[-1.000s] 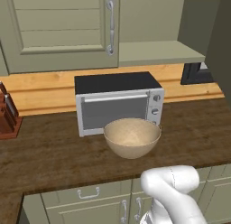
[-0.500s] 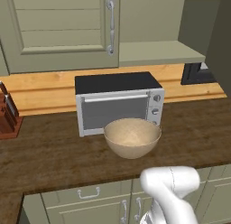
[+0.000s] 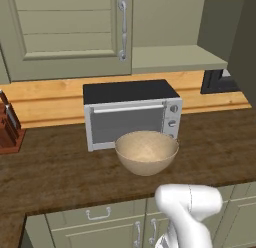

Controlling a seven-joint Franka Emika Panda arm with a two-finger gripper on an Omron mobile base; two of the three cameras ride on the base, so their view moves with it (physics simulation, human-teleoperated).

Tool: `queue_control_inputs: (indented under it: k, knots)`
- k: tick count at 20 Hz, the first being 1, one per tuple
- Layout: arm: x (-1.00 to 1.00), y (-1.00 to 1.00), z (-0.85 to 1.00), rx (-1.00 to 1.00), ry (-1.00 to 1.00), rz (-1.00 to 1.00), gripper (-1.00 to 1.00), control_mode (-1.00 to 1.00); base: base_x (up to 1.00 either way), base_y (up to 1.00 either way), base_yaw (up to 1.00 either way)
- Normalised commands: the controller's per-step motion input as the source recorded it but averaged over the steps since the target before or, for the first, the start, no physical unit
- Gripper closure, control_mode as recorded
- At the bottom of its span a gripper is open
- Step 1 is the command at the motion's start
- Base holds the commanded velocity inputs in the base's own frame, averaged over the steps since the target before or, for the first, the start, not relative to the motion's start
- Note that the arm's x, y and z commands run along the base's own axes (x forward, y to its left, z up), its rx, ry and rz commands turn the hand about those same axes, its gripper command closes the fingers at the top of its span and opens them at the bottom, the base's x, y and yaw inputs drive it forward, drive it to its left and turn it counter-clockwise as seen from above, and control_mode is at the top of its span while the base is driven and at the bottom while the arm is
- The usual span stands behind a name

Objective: Open the cabinet, pick up the bread from the cabinet and place it in the basket. Then move the basket to the dining counter.

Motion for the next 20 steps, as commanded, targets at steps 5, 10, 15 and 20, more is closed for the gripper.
queue_control_inputs:
  k: [5, 10, 15, 20]
  knots:
    - [-0.15, 1.00, 0.00, -0.09, -0.02, -0.30, 1.00, -1.00, 0.00, 0.00, 0.00]
    - [0.50, 0.83, -0.08, -0.14, 0.26, -0.62, 1.00, -1.00, 0.00, 0.00, 0.00]
    - [0.49, 0.33, -0.31, -0.07, 0.42, -0.69, 1.00, -1.00, 0.00, 0.00, 0.00]
    - [0.44, -0.14, -0.32, -0.05, 0.34, -0.73, 1.00, -1.00, 0.00, 0.00, 0.00]
